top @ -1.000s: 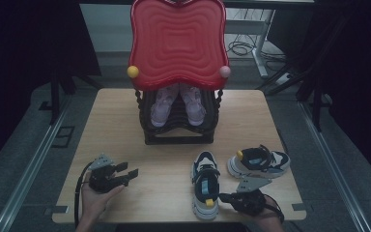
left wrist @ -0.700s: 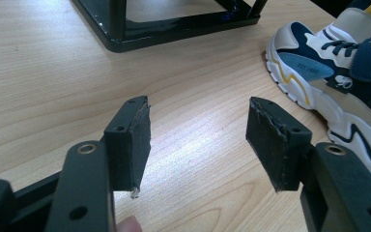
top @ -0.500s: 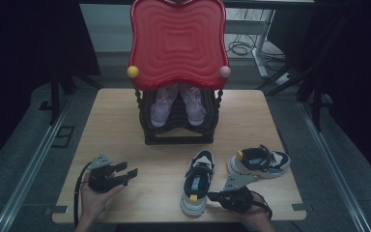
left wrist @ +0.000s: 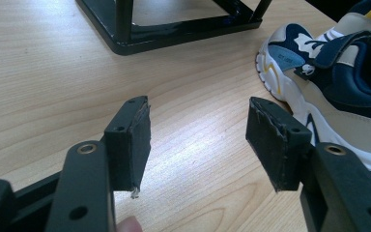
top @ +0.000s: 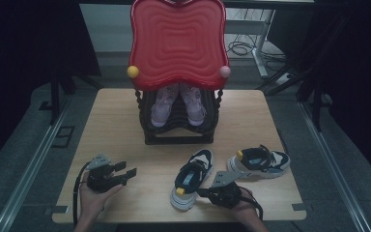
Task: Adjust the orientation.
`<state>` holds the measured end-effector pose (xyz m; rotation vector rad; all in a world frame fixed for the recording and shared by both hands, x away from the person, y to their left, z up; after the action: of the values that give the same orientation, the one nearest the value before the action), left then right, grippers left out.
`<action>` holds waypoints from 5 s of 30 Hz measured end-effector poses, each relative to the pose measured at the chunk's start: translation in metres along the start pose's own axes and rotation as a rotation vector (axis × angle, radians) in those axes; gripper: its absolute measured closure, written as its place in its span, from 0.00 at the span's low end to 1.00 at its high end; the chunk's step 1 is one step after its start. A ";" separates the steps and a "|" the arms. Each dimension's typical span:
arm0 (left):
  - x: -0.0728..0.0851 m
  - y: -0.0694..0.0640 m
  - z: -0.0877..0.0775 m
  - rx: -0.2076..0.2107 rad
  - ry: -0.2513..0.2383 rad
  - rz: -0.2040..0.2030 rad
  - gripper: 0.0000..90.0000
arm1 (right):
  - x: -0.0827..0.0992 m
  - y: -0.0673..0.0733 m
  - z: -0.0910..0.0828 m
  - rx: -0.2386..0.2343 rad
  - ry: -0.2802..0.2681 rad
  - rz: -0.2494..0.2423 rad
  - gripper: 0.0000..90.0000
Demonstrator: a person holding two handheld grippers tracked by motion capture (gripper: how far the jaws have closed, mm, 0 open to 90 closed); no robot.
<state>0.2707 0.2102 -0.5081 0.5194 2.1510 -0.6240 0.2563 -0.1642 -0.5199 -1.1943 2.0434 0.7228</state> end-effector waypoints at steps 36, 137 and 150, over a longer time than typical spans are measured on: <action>0.002 0.002 0.001 0.000 0.008 -0.001 0.47 | 0.010 -0.013 -0.028 0.076 -0.090 0.098 1.00; 0.002 0.006 0.003 0.010 0.017 -0.006 0.46 | -0.028 -0.107 -0.109 0.160 0.339 0.157 0.87; 0.003 0.005 0.004 0.012 0.020 -0.005 0.46 | -0.014 -0.075 -0.106 -0.004 0.362 0.000 0.86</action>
<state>0.2747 0.2124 -0.5137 0.5290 2.1691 -0.6367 0.3012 -0.2663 -0.4517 -1.4087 2.3331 0.5393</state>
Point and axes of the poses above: each handheld gripper's, and its own axes: z roughly forward along the jaws, x roughly out of its underside, y roughly to its left, the point moved 2 cm from there along z, roughly forward along the jaws, and after that the axes turned 2 degrees about z, right-handed, at the moved point
